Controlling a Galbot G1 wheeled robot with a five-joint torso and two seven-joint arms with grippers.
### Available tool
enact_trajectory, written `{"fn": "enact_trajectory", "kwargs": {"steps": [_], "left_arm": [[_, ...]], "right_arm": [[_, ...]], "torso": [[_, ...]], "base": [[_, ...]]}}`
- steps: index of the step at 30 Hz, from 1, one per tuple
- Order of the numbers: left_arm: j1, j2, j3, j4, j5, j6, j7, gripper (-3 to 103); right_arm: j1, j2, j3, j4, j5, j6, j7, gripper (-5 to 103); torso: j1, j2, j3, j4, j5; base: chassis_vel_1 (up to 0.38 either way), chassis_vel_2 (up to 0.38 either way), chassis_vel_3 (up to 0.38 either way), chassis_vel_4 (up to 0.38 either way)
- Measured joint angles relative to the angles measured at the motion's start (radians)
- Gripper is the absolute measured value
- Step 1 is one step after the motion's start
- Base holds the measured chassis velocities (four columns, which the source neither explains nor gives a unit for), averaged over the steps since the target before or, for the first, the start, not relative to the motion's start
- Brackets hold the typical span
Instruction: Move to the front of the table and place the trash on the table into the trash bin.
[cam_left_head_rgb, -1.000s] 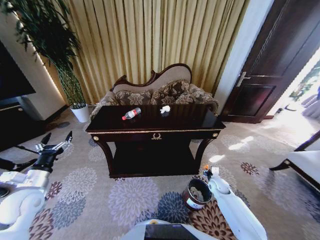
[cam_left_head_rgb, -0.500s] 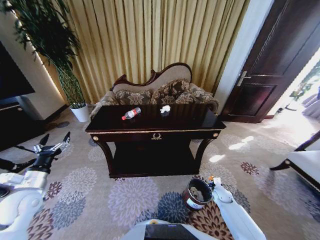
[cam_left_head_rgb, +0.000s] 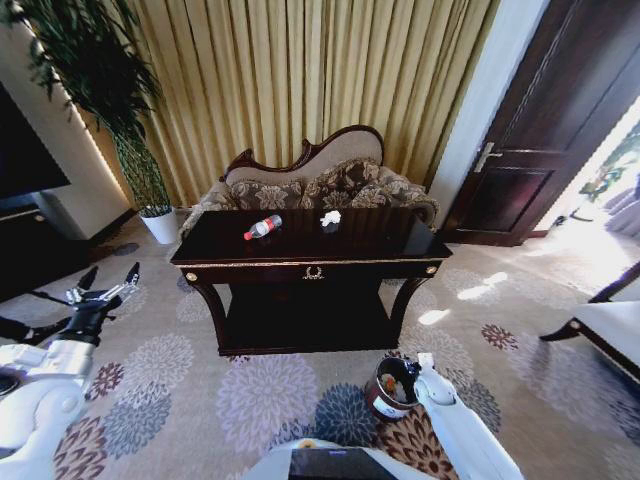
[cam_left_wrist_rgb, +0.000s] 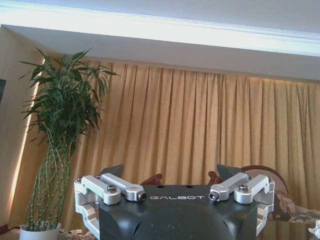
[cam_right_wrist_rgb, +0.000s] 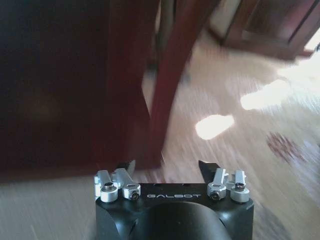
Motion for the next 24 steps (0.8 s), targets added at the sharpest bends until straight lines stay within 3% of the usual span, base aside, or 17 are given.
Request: {"fn": "enact_trajectory", "kwargs": {"steps": [1,3,5,6,7,11,17,19,24], "left_arm": [[0.000,0.000,0.000,0.000,0.000,0.000,0.000,100],[-0.002,-0.003,0.004,-0.003,0.001,0.000,0.000,100],[-0.002,-0.007,0.007,-0.005,0.002,0.000,0.000,100],[-0.002,-0.010,0.009,-0.006,0.003,0.001,-0.001,100],[-0.002,-0.010,0.009,-0.006,0.003,0.001,-0.001,100],[0.011,-0.022,0.005,-0.013,0.007,-0.001,-0.002,100],[0.028,-0.024,-0.015,-0.022,0.007,-0.004,-0.002,100],[0.031,-0.026,-0.019,-0.029,0.007,-0.004,-0.003,100],[0.031,-0.028,-0.018,-0.039,0.008,-0.004,-0.003,100]], "right_arm": [[0.000,0.000,0.000,0.000,0.000,0.000,0.000,70],[0.011,-0.021,0.011,0.144,0.071,0.098,0.004,86],[0.017,-0.036,0.015,0.224,0.112,0.122,0.006,91],[0.024,-0.055,0.016,0.318,0.187,0.125,0.024,96],[0.024,-0.055,0.016,0.318,0.187,0.125,0.024,96],[0.053,-0.082,0.001,0.555,0.371,0.089,0.085,100],[0.047,-0.086,-0.018,0.682,0.385,0.096,0.060,100],[0.028,-0.086,-0.022,0.694,0.332,0.097,0.005,100],[0.015,-0.086,-0.019,0.685,0.285,0.117,-0.047,100]], "torso": [[0.000,0.000,0.000,0.0000,0.0000],[0.000,0.000,0.000,0.0003,-0.0003],[0.000,0.000,0.000,0.0005,-0.0006],[0.000,0.000,0.000,0.0004,-0.0009],[0.000,0.000,0.000,0.0004,-0.0009],[0.000,0.000,0.000,0.0003,-0.0006],[0.000,0.000,0.000,0.0003,-0.0005],[0.000,0.000,0.000,0.0001,-0.0004],[0.000,0.000,0.000,0.0001,-0.0002]], "base": [[0.000,0.000,0.000,0.000],[0.000,0.000,0.000,0.000],[0.000,0.000,0.000,0.000],[0.000,0.000,0.000,0.000],[0.000,0.000,0.000,0.000],[0.000,0.000,0.000,0.000],[0.000,0.000,0.000,0.000],[0.000,0.000,0.000,0.000],[0.000,0.000,0.000,0.000]]}}
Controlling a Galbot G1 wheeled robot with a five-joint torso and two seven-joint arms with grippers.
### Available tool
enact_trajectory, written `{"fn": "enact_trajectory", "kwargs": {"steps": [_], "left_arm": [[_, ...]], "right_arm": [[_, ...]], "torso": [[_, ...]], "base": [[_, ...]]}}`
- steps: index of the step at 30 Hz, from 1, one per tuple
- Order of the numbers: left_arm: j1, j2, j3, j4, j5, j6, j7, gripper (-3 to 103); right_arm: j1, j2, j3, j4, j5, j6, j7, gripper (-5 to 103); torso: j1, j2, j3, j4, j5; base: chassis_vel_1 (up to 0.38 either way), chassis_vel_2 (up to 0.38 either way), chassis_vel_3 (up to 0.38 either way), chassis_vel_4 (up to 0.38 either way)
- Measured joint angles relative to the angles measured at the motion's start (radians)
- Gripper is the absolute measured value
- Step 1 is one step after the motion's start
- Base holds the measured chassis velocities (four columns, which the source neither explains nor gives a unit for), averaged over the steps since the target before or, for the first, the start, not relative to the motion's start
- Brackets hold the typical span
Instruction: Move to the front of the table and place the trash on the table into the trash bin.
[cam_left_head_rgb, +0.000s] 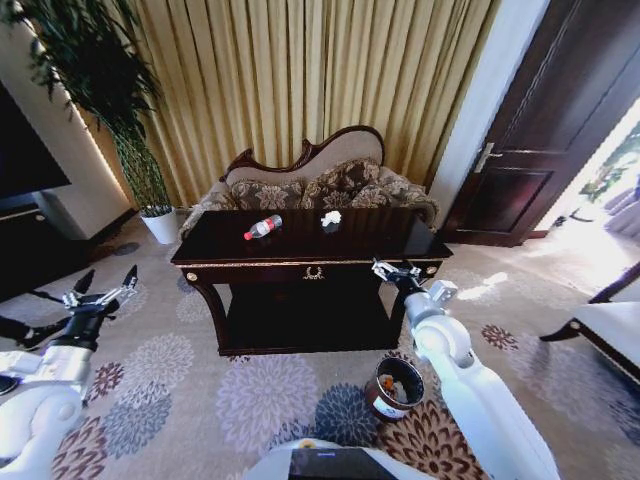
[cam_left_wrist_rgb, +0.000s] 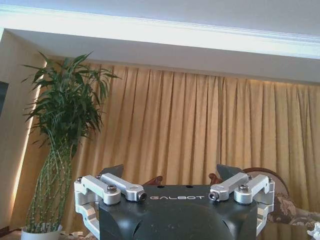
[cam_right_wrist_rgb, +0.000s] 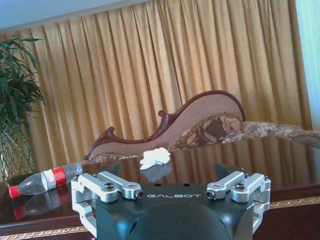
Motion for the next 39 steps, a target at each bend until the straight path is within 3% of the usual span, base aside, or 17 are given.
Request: {"fn": "enact_trajectory", "kwargs": {"steps": [12,28,39], "left_arm": [[-0.005,0.007,0.003,-0.005,0.003,0.006,-0.001,100],[-0.013,0.007,0.014,-0.002,0.006,0.014,-0.001,100],[-0.020,0.002,0.032,0.000,0.022,0.014,-0.002,100]], "right_arm": [[-0.009,-0.003,-0.009,0.019,-0.019,-0.005,-0.003,100],[-0.006,-0.006,-0.019,0.015,-0.018,-0.024,0.013,100],[0.020,-0.015,-0.043,0.015,-0.014,-0.037,0.018,100]], "torso": [[0.000,0.000,0.000,0.0002,-0.0002],[0.001,0.000,0.000,0.0000,0.0000],[-0.002,0.001,-0.001,0.0001,-0.0003]], "base": [[-0.035,0.040,0.039,-0.044],[-0.245,0.237,0.242,-0.241],[-0.065,0.055,0.054,-0.044]]}}
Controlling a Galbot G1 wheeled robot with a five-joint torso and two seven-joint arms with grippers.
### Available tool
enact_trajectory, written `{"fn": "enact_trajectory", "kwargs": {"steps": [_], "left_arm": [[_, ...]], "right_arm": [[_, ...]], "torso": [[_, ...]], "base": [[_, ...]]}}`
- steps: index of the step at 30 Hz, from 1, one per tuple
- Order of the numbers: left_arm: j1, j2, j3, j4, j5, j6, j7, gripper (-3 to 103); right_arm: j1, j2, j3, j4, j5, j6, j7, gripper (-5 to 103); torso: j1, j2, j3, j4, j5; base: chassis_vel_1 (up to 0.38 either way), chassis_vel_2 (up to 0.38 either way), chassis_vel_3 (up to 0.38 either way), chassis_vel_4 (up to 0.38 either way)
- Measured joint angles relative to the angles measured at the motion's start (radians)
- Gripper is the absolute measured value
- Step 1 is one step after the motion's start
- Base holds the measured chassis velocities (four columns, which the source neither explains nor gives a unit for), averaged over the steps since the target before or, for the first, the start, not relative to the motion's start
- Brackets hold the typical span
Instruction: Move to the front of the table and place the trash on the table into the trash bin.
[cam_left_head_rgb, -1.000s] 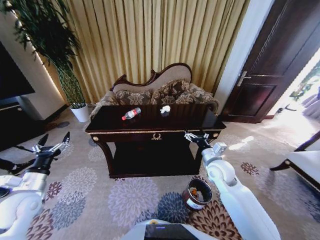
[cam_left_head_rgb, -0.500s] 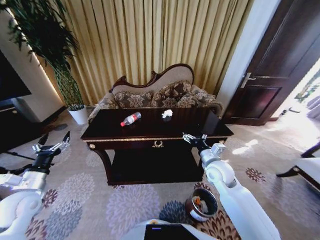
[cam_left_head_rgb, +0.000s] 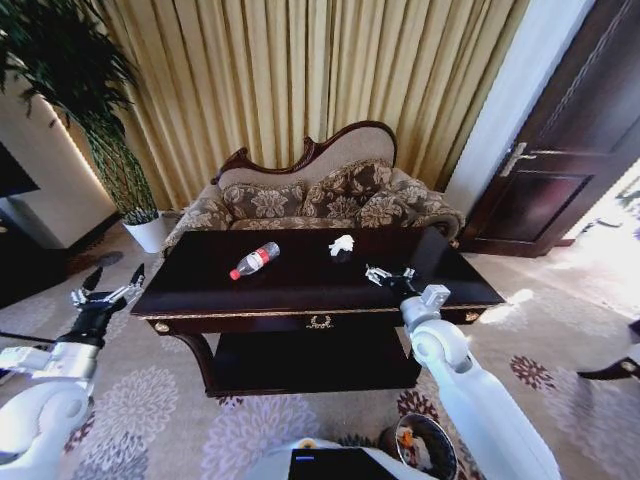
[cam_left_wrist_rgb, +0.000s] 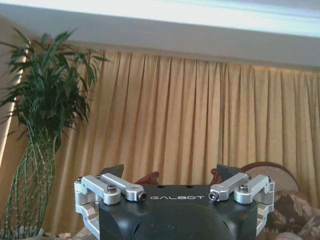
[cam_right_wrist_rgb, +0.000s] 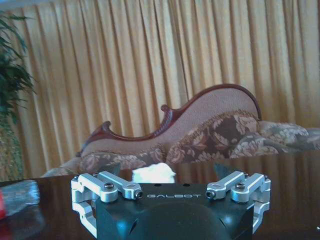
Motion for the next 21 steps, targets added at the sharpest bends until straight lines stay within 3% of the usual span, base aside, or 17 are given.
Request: {"fn": "enact_trajectory", "kwargs": {"steps": [13,16,21], "left_arm": [[0.008,-0.014,-0.002,-0.025,0.002,0.012,-0.016,100],[0.012,-0.037,0.011,-0.048,0.029,0.022,-0.035,100],[0.028,-0.043,0.006,-0.053,0.037,0.023,-0.037,100]], "right_arm": [[0.270,-0.042,-0.148,-0.179,0.092,-0.075,0.018,100],[0.441,-0.009,-0.303,-0.318,0.123,-0.119,0.055,100],[0.577,0.027,-0.405,-0.442,0.123,-0.136,0.062,100]], "torso": [[0.003,-0.001,0.001,0.0001,0.0001],[0.001,-0.001,0.001,0.0001,0.0001],[0.002,-0.001,0.001,0.0001,0.0001]], "base": [[0.020,-0.013,-0.017,0.018],[0.000,0.000,0.000,0.000],[0.000,0.000,0.000,0.000]]}}
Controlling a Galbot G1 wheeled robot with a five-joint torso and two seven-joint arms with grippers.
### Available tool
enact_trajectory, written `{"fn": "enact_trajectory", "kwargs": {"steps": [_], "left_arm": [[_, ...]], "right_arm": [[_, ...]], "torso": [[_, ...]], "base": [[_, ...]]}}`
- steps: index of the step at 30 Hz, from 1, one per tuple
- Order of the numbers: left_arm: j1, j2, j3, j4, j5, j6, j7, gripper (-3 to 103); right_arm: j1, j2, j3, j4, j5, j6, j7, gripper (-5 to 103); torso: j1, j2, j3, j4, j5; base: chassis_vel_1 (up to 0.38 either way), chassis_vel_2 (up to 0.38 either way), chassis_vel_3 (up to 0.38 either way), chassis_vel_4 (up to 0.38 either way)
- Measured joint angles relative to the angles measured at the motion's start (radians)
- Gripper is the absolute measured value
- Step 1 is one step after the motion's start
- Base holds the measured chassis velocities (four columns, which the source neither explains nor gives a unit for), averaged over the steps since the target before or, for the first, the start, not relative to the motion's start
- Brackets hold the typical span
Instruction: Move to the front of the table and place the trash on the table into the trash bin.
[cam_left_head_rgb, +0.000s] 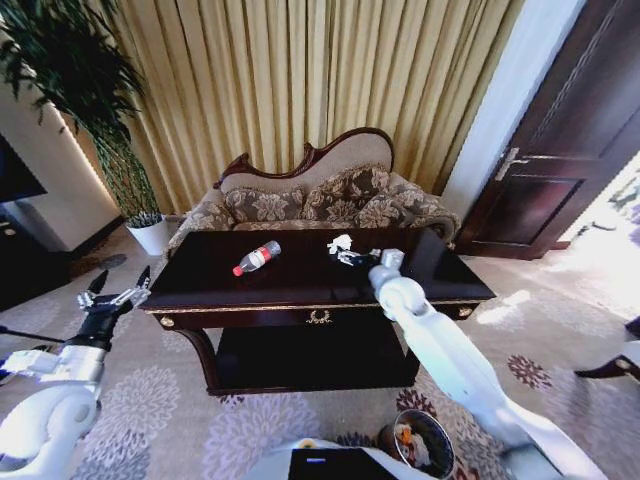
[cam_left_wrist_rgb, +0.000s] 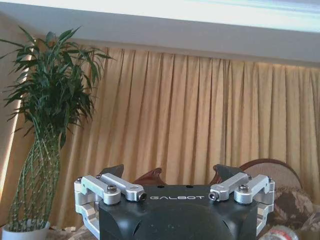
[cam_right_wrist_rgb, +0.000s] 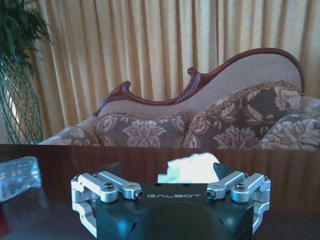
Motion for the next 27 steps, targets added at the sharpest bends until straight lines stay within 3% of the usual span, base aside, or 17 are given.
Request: {"fn": "enact_trajectory", "kwargs": {"steps": [10,17,27], "left_arm": [[0.002,-0.007,-0.005,0.006,0.013,-0.001,-0.008,100],[-0.003,-0.014,-0.003,0.019,0.019,-0.002,-0.008,100],[-0.011,-0.024,0.014,0.020,0.031,-0.003,-0.008,100]], "right_arm": [[0.193,0.065,-0.092,-0.262,-0.009,-0.064,-0.014,100],[0.222,0.047,-0.094,-0.324,-0.007,-0.122,0.002,100],[0.245,0.053,-0.108,-0.359,0.032,-0.148,0.022,100]], "torso": [[0.000,0.000,0.000,-0.0001,-0.0001],[0.000,0.000,0.000,-0.0003,0.0001],[0.000,0.000,0.000,-0.0001,0.0001]], "base": [[0.000,0.000,0.000,0.000],[0.000,0.000,0.000,0.000],[0.000,0.000,0.000,0.000]]}}
